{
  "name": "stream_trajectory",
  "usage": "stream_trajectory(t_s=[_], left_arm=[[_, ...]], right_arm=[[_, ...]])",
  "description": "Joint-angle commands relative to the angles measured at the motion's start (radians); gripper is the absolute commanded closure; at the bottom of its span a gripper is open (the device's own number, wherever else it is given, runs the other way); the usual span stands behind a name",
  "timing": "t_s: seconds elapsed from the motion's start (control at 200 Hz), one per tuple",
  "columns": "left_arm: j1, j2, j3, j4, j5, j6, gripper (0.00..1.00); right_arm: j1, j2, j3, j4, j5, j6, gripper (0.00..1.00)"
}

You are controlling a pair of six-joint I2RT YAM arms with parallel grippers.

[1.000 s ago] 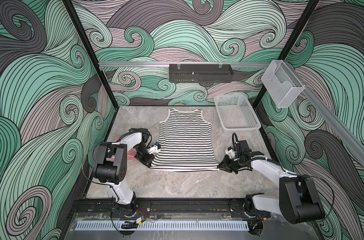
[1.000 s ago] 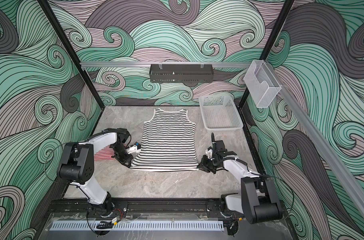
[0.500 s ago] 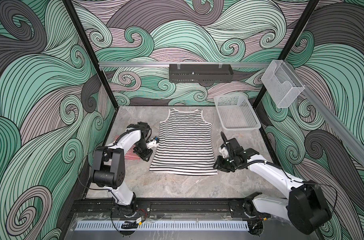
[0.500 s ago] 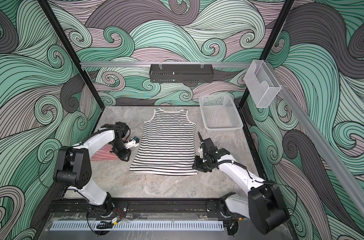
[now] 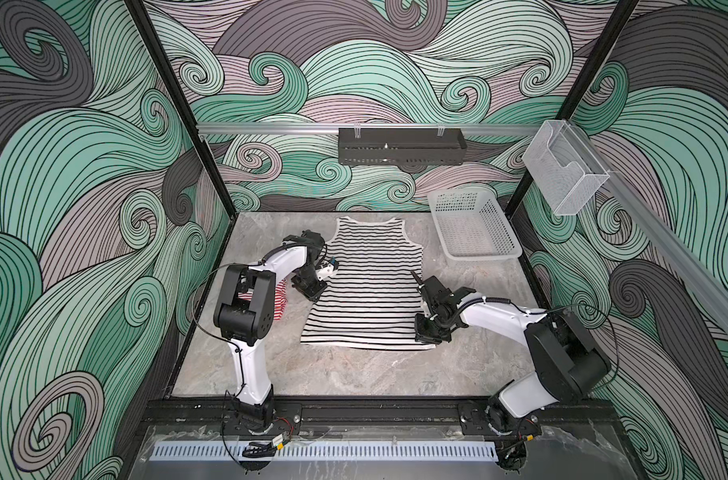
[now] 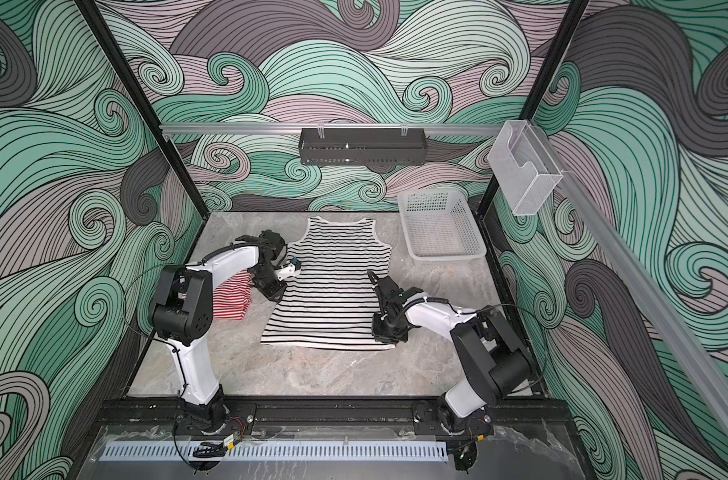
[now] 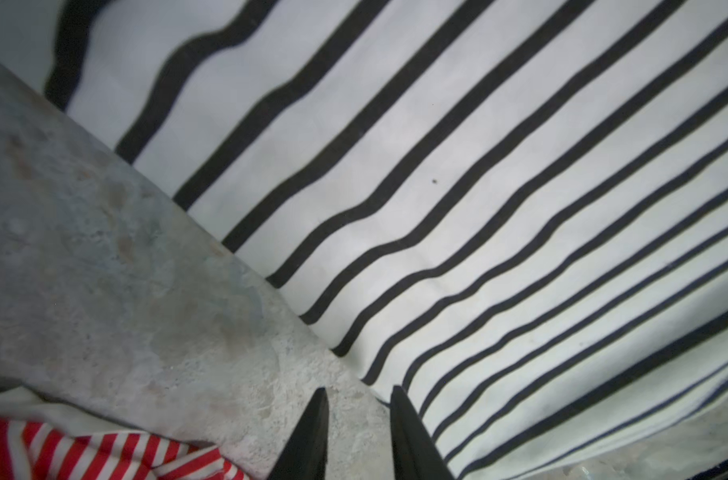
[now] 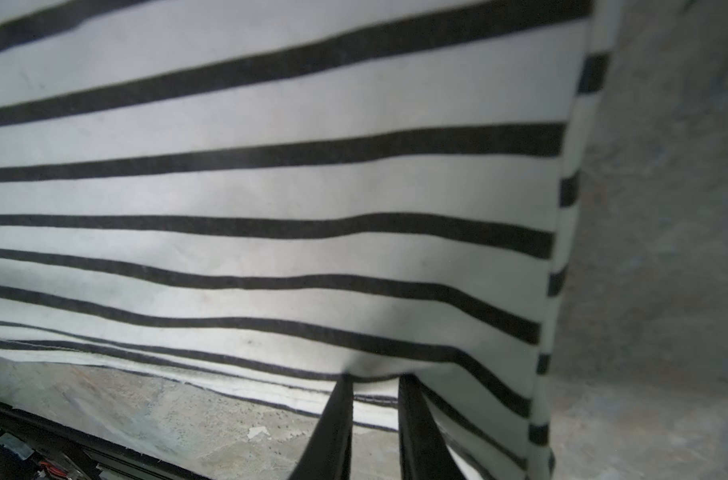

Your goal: Fold and stack the tank tops

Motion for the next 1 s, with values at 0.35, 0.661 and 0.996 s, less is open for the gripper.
stream_trajectory(t_s=[0.35, 0.661, 0.996], left_arm=[[-0.011, 0.014, 0.026, 0.097, -0.267, -0.075, 0.7], [0.099, -0.017, -0.028, 0.118, -0.275, -0.104, 0.71], [0.052, 0.04, 0.141, 0.139, -0.15, -0.115, 0.7]], right_arm=[[-0.188, -0.04, 0.097, -0.156, 0.131, -0.108, 0.66], [-0.185, 0.019, 0.286, -0.144, 0.047, -0.134, 0.55], [-0.037, 0.147, 0.273, -0.02, -0.006, -0.016, 0.56]])
